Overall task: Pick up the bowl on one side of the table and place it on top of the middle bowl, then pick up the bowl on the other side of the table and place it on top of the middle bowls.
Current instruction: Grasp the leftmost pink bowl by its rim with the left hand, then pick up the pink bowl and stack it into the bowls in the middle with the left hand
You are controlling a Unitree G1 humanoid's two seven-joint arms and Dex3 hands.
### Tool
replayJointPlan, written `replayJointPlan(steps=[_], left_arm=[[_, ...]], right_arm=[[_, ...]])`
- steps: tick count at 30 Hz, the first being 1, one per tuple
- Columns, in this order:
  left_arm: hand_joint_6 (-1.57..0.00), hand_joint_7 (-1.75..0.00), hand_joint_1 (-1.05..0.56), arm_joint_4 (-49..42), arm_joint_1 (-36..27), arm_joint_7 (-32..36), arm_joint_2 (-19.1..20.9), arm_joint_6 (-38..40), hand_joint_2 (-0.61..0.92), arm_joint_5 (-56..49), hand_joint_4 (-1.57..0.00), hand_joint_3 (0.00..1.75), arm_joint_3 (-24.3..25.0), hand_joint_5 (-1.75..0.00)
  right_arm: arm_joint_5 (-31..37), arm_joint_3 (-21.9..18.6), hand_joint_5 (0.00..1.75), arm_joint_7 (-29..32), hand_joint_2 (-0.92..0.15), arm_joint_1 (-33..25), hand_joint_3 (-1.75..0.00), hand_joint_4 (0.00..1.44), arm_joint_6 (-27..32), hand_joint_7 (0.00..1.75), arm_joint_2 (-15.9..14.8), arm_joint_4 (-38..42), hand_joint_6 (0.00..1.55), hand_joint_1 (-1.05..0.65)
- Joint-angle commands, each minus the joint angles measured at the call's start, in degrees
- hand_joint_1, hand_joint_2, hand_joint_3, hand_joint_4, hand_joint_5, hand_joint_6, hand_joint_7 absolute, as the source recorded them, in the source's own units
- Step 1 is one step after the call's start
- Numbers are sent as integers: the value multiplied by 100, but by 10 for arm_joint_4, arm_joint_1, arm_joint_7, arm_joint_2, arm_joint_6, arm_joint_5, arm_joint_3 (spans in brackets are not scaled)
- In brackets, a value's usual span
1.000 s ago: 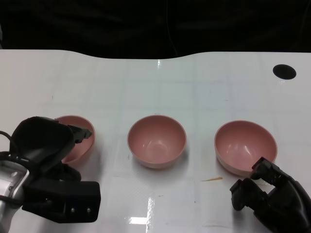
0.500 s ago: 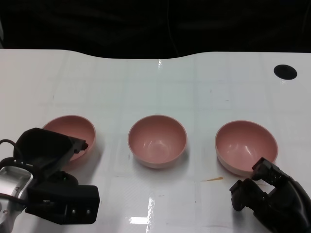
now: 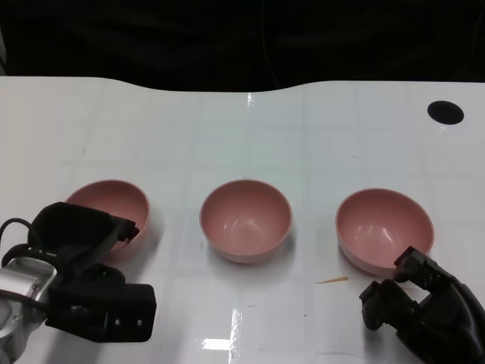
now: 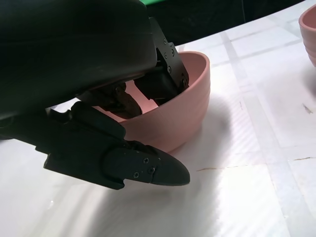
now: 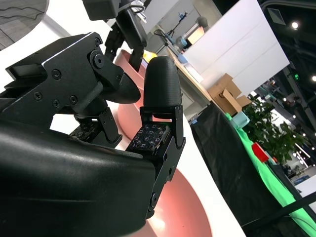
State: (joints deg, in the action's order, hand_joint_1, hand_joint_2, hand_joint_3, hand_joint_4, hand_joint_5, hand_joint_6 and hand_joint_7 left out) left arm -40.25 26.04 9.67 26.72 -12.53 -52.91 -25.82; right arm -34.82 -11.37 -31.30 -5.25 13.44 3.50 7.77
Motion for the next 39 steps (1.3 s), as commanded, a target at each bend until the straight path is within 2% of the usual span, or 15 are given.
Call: replayJointPlan(steps=[1, 7, 11, 12, 13, 14, 15, 17, 21, 22, 24, 29, 30, 33, 39], left_arm=[[-78, -3, -43, -30, 17, 29, 2, -14, 92, 12, -73, 18, -5, -3], [-92, -6, -20, -74, 25, 74, -6, -47, 92, 36, -95, 22, -7, -9], [-107, -9, -11, -99, 28, 106, -12, -70, 92, 57, -113, 14, -2, -15], [-112, -18, -8, -103, 29, 108, -14, -75, 92, 64, -109, 14, 0, -43], [-101, -61, -6, -108, 30, 112, -15, -81, 92, 69, -86, 15, 1, -107], [-90, -96, -4, -111, 31, 115, -15, -85, 92, 73, -79, 15, 0, -136], [-82, -121, -3, -114, 32, 118, -15, -87, 92, 74, -75, 14, -1, -153], [-73, -139, -2, -116, 34, 119, -14, -89, 92, 78, -72, 15, -3, -163], [-67, -150, -3, -105, 31, 117, -11, -95, 92, 86, -71, 17, -1, -168], [-64, -161, 0, -95, 27, 114, -9, -98, 92, 91, -72, 17, 2, -172], [-61, -168, 2, -83, 23, 111, -6, -101, 92, 97, -73, 17, 5, -174], [-60, -171, 2, -77, 21, 108, -5, -100, 92, 99, -73, 17, 5, -175], [-60, -171, 2, -37, 13, 94, 5, -98, 92, 102, -73, 17, 11, -175], [-71, -147, 4, 54, -8, 67, 27, -94, 89, 105, -72, 9, 25, -171], [-74, -141, 5, 90, -23, 47, 30, -78, 89, 104, -73, 6, 35, -169]], right_arm=[[-7, -6, 172, -6, -51, 2, -116, 89, -1, 127, -8, 3, 95, -5], [-9, -9, 171, -9, -52, 2, -114, 89, -1, 127, -7, 4, 94, -4], [-6, -7, 171, -4, -51, -1, -114, 90, 0, 127, -7, -2, 96, -5], [-6, -6, 171, -5, -51, -1, -114, 89, 1, 127, -8, -2, 95, -5], [-5, -6, 172, -6, -51, -1, -114, 89, 1, 127, -9, -2, 95, -6], [-3, -6, 172, -4, -50, -2, -114, 89, 1, 127, -10, -3, 95, -6], [-2, -6, 171, -1, -49, -2, -114, 89, 1, 127, -10, -4, 96, -6], [-2, -5, 171, 0, -49, -4, -115, 89, 1, 126, -9, -7, 96, -7], [-2, -5, 172, -1, -49, -6, -116, 89, 1, 126, -10, -8, 96, -7], [-2, -4, 172, -1, -50, -6, -115, 88, 1, 127, -10, -9, 95, -6], [-1, -4, 174, -2, -50, -7, -115, 87, 1, 128, -10, -10, 94, -6], [-1, -4, 174, -2, -51, -7, -114, 87, 1, 129, -10, -10, 93, -6], [-5, -5, 174, -7, -51, -4, -114, 87, 1, 129, -10, -5, 93, -6], [-11, -8, 174, -12, -51, 0, -116, 86, 8, 133, -12, 0, 91, -4], [-12, -9, 174, -13, -50, 1, -117, 86, 12, 133, -12, 0, 91, -4]])
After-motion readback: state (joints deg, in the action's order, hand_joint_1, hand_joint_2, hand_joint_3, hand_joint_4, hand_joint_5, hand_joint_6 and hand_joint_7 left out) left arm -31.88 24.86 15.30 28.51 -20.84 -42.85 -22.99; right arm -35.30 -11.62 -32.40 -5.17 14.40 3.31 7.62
